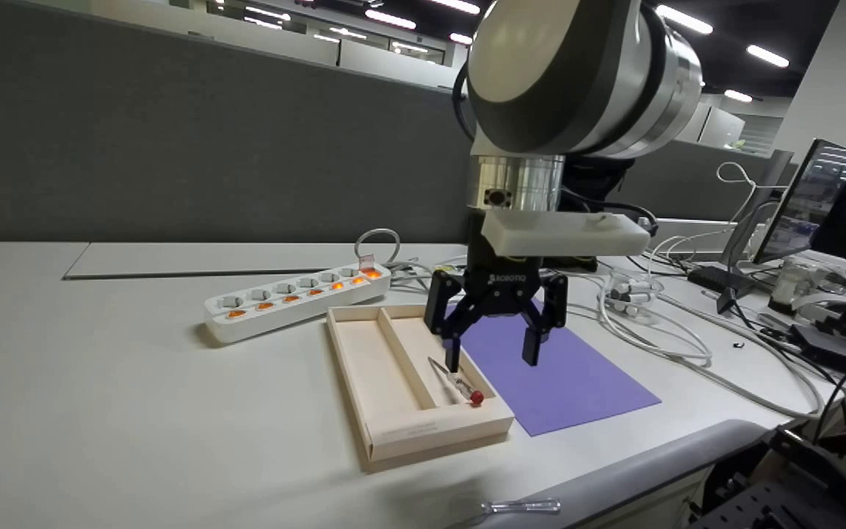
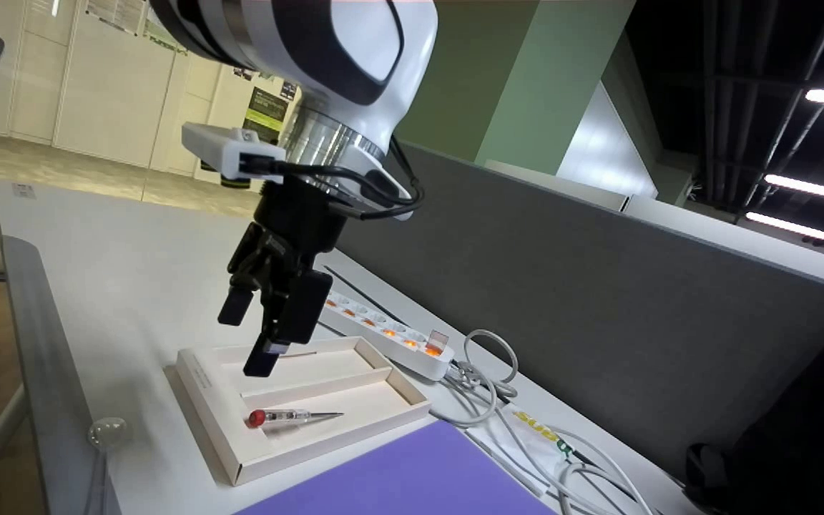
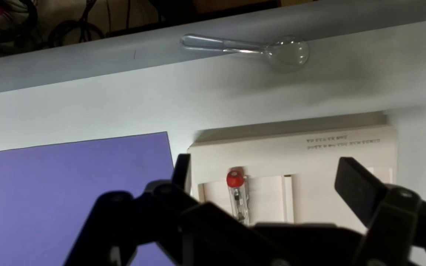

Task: Move the screwdriver from the cardboard box and put it on the purple paper

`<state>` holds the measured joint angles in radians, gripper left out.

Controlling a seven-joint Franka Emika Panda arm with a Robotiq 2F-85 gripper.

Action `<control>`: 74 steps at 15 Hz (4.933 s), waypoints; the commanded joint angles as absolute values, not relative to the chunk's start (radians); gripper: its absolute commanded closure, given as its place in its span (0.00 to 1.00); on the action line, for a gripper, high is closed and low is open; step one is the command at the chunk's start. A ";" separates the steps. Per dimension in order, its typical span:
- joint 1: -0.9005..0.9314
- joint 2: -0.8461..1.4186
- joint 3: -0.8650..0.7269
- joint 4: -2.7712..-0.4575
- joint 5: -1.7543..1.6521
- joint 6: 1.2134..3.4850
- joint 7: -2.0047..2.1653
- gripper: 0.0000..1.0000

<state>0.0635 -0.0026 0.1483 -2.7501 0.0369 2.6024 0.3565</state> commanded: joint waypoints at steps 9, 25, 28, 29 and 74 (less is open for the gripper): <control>0.095 0.156 0.070 -2.713 -0.055 2.743 0.494 0.00; 0.131 0.305 -0.013 -2.601 -0.017 2.746 0.455 0.53; 0.140 0.308 -0.015 -2.593 -0.014 2.746 0.451 0.75; 0.145 0.305 -0.017 -2.592 -0.014 2.745 0.452 0.81; -0.054 0.273 -0.182 -2.658 -0.136 2.904 0.156 0.95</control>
